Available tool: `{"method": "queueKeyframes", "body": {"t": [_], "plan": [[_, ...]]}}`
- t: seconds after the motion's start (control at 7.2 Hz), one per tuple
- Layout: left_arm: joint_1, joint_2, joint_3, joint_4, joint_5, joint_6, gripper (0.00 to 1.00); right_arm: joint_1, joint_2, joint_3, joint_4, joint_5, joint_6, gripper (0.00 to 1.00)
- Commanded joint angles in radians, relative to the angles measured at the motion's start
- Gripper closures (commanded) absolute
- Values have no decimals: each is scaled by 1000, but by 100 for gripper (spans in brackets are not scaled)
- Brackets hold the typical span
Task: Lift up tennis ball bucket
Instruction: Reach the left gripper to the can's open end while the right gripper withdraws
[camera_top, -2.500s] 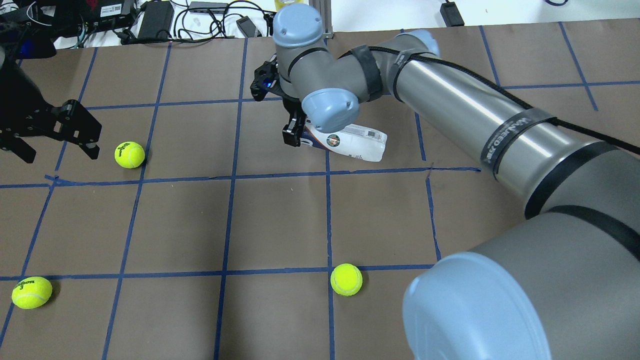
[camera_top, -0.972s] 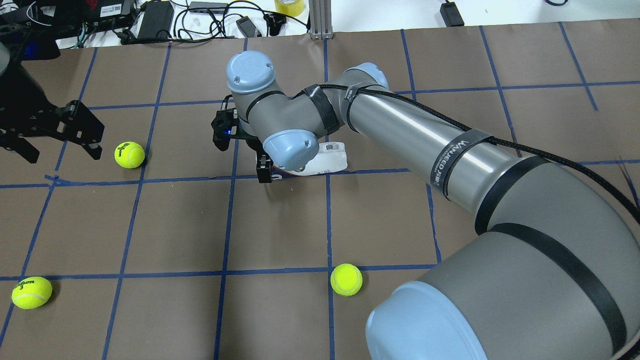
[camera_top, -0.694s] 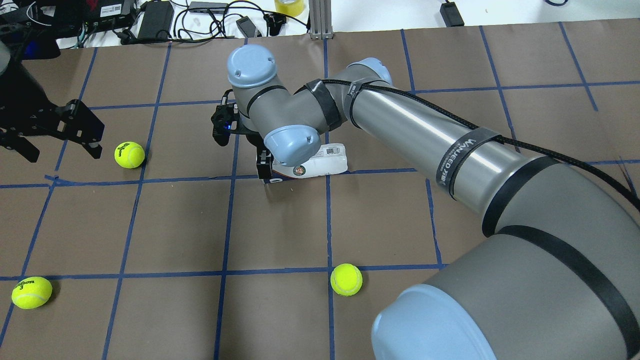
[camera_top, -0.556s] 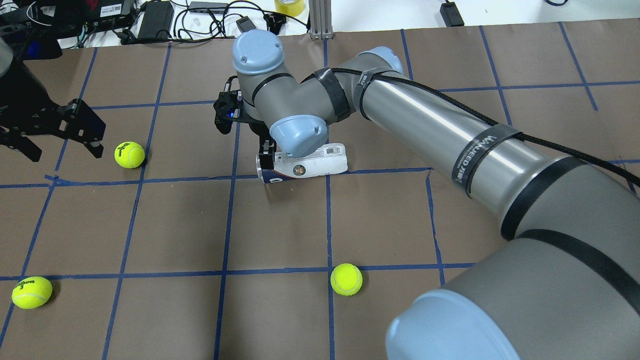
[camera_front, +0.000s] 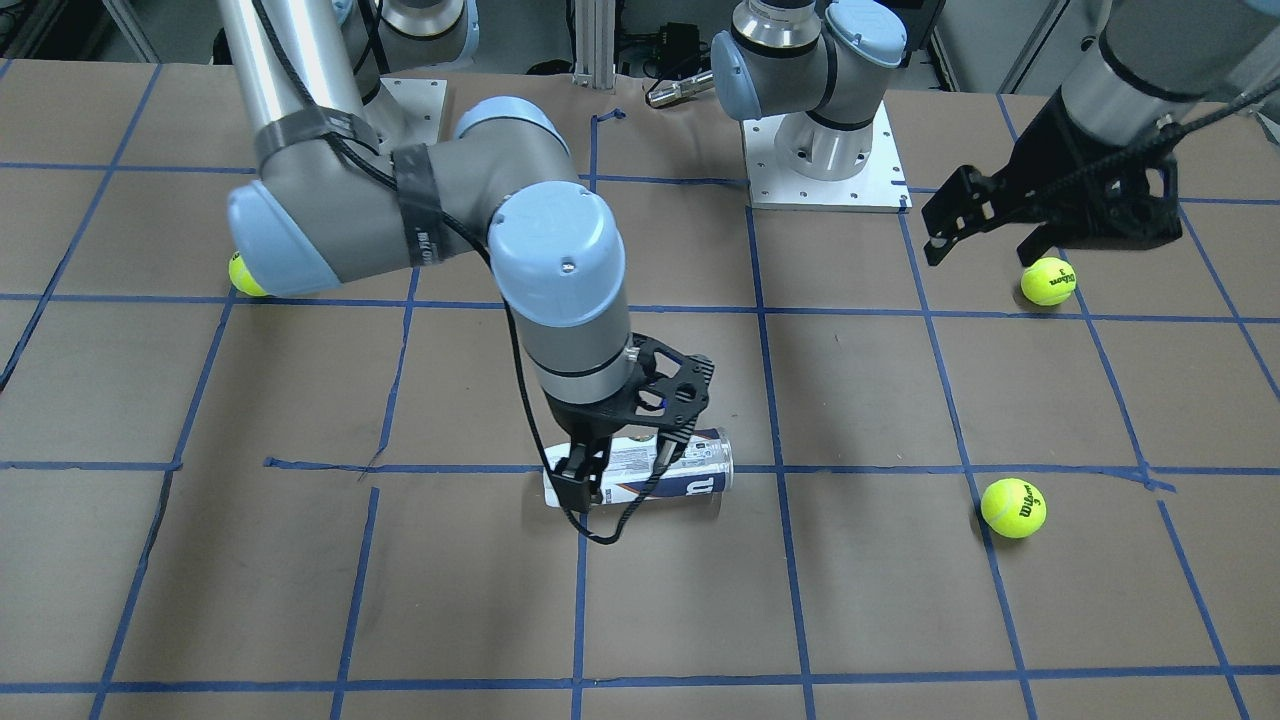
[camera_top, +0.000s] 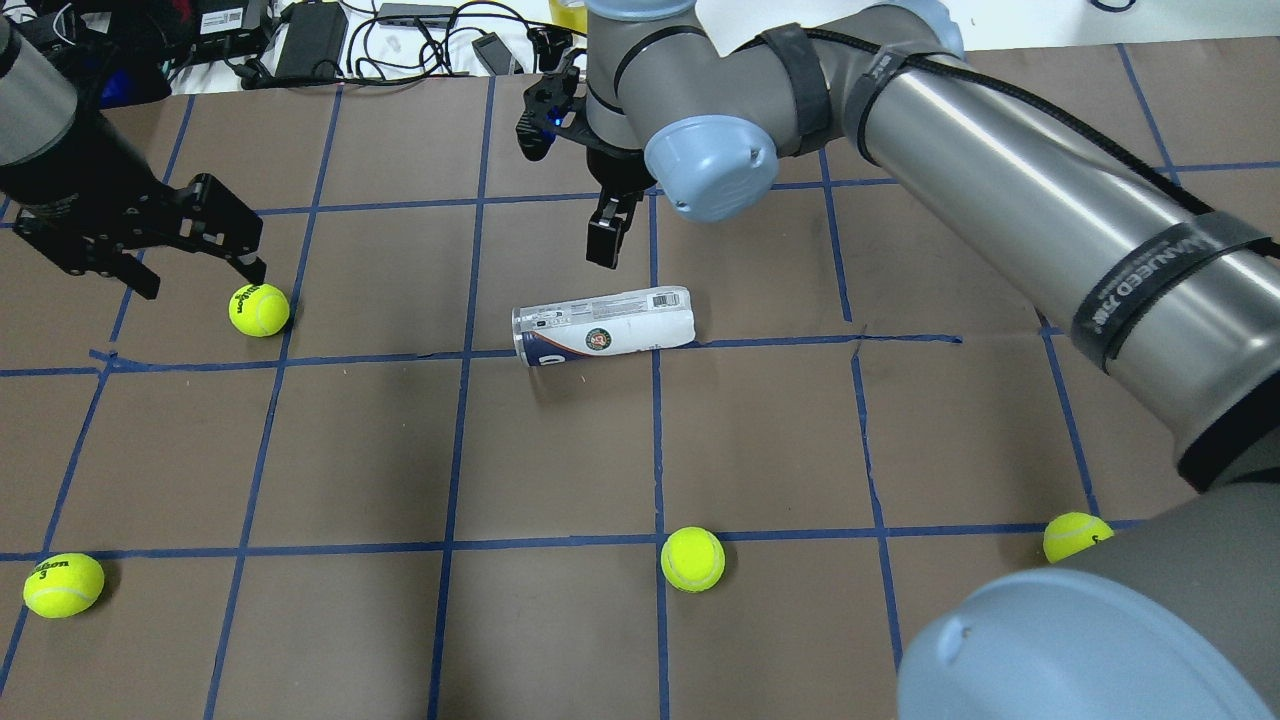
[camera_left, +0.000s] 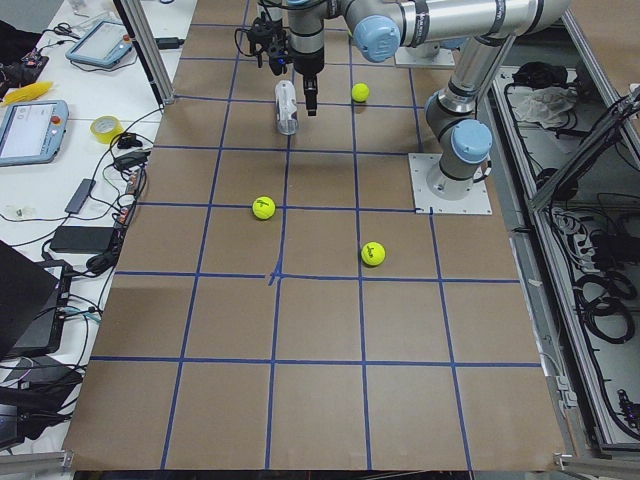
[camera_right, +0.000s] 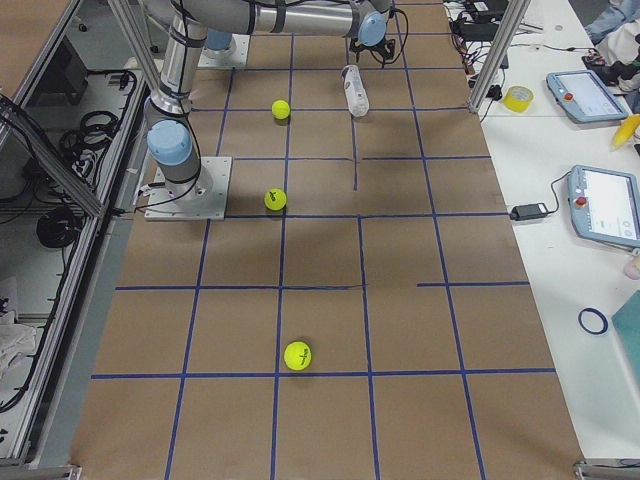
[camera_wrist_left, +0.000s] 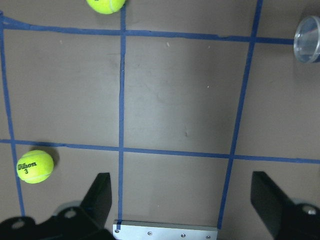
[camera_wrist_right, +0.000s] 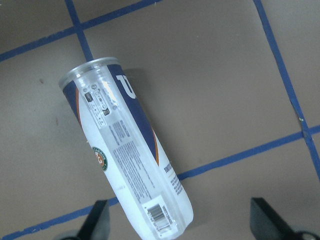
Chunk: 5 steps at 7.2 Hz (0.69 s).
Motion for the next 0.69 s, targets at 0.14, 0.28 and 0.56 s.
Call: {"method": "queueKeyframes", "body": {"t": [0.14,0.28,0.56], "plan": [[-2,-125,-111,266,-325,4,0,-116,-71,5,81,0,27,0],[-5,-157,-131,317,-368,2,0,-166,-92,5,105,0,28,0],[-8,-224,-144,370,-492,4,0,-213,-89,5,98,-15,134,0]]}}
